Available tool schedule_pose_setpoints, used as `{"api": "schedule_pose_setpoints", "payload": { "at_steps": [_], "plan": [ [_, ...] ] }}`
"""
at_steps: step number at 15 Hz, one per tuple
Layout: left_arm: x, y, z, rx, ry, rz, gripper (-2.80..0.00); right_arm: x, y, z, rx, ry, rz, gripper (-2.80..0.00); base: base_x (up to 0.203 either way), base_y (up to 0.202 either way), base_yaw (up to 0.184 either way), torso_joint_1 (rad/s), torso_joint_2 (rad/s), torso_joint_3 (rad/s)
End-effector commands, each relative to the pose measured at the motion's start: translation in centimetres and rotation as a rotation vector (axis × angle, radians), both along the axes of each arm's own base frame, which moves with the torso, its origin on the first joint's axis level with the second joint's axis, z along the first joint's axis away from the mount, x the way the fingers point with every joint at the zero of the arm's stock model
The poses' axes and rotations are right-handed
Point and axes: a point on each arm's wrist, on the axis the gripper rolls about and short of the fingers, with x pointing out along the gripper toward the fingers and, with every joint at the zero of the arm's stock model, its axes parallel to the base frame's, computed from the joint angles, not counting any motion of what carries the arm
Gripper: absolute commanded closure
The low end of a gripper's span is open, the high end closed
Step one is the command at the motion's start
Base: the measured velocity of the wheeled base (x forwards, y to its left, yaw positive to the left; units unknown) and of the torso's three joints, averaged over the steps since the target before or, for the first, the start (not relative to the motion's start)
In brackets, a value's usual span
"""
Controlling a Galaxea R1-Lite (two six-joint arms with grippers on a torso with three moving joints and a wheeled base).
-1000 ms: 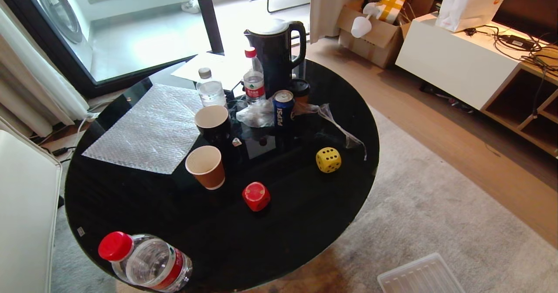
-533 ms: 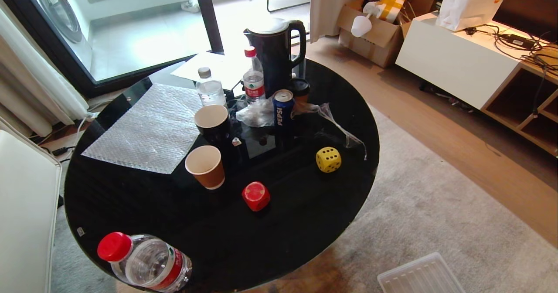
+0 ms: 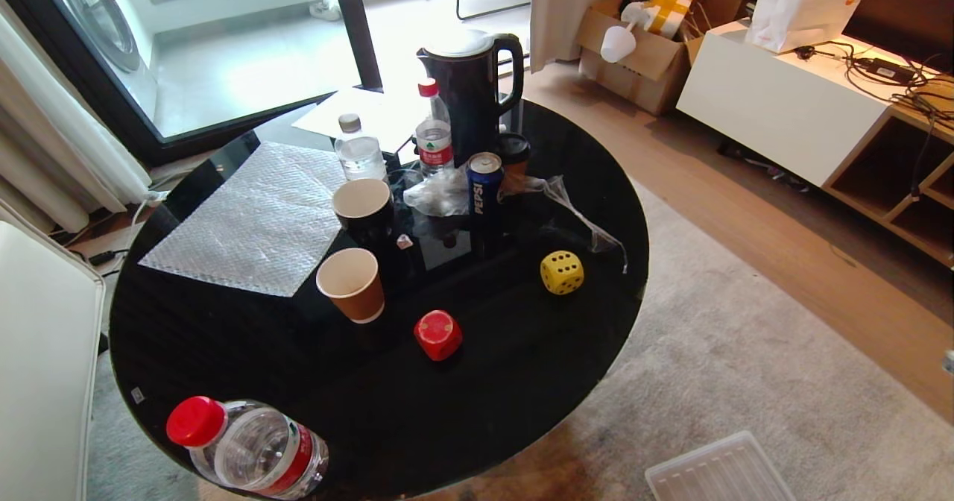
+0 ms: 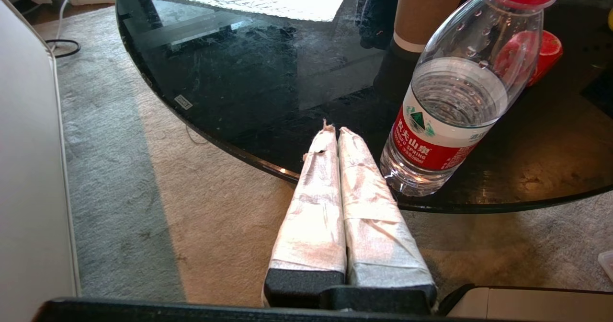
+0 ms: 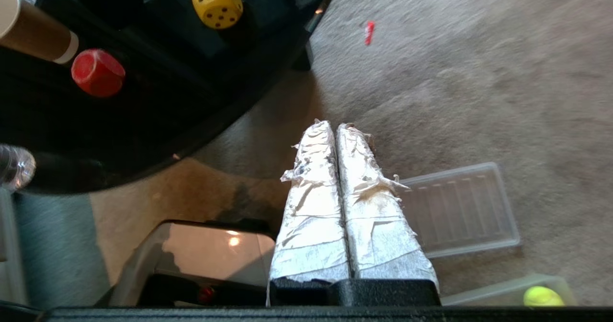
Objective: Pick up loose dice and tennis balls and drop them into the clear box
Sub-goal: Pick up toys out of the box
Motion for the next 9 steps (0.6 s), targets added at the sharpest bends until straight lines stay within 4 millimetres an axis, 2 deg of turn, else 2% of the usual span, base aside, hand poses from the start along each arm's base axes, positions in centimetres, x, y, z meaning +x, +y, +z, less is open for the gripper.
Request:
{"api": "schedule_pose_setpoints", "payload": {
  "at_steps": [1, 2, 4, 6, 8, 9],
  "plan": [
    [0.0, 0.0, 0.0, 0.000, 0.000, 0.000, 0.00, 8.9, 0.7, -0.5, 0.008, 0.149, 0.032, 0.00, 0.000, 0.000, 0.000, 0.000, 0.00, 0.000],
    [0.0, 0.0, 0.0, 0.000, 0.000, 0.000, 0.00, 11.2, 1.3, -0.5, 0.008, 0.153, 0.053, 0.00, 0.000, 0.000, 0.000, 0.000, 0.00, 0.000],
    [0.0, 0.0, 0.0, 0.000, 0.000, 0.000, 0.00, 16.6, 3.6, -2.0, -0.005, 0.213, 0.106, 0.00, 0.000, 0.000, 0.000, 0.000, 0.00, 0.000],
    [0.0, 0.0, 0.0, 0.000, 0.000, 0.000, 0.00, 20.3, 6.1, -2.6, -0.030, 0.210, 0.124, 0.00, 0.000, 0.000, 0.000, 0.000, 0.00, 0.000],
    [0.0, 0.0, 0.0, 0.000, 0.000, 0.000, 0.00, 24.5, 9.5, -3.7, -0.059, 0.197, 0.130, 0.00, 0.000, 0.000, 0.000, 0.000, 0.00, 0.000],
    [0.0, 0.0, 0.0, 0.000, 0.000, 0.000, 0.00, 25.8, 11.3, -3.7, -0.065, 0.167, 0.143, 0.00, 0.000, 0.000, 0.000, 0.000, 0.00, 0.000]
  ]
}}
